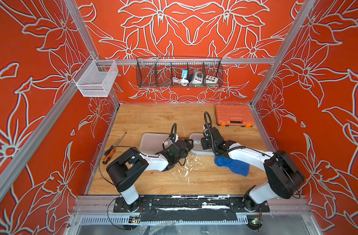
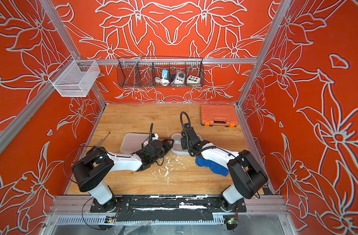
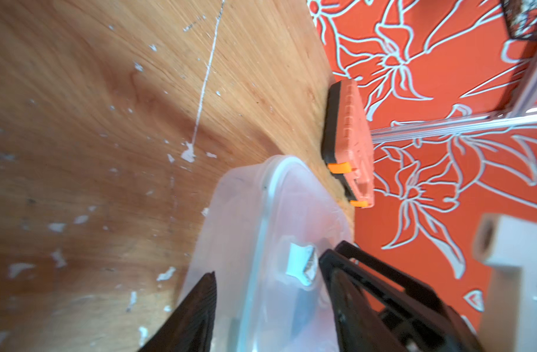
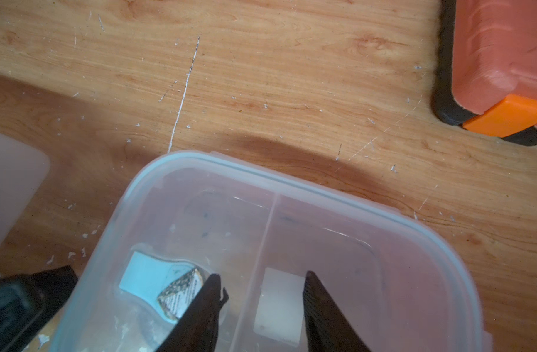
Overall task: Wipe the insides of the lunch boxes
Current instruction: Open the fastener of the lunch box.
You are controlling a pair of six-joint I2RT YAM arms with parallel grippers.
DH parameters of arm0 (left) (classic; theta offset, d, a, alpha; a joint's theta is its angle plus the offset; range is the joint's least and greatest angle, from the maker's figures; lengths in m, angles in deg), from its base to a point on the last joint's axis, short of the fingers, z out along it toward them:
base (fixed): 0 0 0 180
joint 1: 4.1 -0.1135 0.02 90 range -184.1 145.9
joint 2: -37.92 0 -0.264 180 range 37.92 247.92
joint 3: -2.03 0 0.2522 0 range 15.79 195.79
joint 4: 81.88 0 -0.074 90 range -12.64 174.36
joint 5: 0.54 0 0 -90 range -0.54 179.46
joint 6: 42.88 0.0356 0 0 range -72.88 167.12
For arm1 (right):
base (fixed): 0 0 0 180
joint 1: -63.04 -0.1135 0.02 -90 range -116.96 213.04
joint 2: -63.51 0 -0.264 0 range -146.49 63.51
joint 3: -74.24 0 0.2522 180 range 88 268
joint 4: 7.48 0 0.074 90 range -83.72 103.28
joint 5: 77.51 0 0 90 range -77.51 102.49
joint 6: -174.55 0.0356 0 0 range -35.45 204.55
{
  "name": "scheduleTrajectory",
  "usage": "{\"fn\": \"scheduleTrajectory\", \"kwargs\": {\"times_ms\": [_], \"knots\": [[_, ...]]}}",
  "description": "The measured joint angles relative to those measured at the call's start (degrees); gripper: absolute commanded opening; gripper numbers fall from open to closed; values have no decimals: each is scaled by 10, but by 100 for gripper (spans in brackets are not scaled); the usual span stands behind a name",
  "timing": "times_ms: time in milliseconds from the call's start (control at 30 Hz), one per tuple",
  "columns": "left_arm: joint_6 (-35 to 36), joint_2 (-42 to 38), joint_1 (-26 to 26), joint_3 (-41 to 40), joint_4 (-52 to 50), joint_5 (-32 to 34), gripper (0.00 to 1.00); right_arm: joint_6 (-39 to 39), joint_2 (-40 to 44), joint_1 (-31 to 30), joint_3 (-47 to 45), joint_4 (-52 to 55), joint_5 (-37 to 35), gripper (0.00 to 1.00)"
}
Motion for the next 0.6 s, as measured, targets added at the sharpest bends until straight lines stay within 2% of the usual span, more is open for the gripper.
{"fn": "scheduleTrajectory", "kwargs": {"times_ms": [433, 600], "knots": [[-95, 36, 7, -59, 109, 22, 63, -4, 0, 0, 0, 0, 1, 47], [-111, 80, 13, -81, 209, 37, 62, -5, 0, 0, 0, 0, 2, 47]]}}
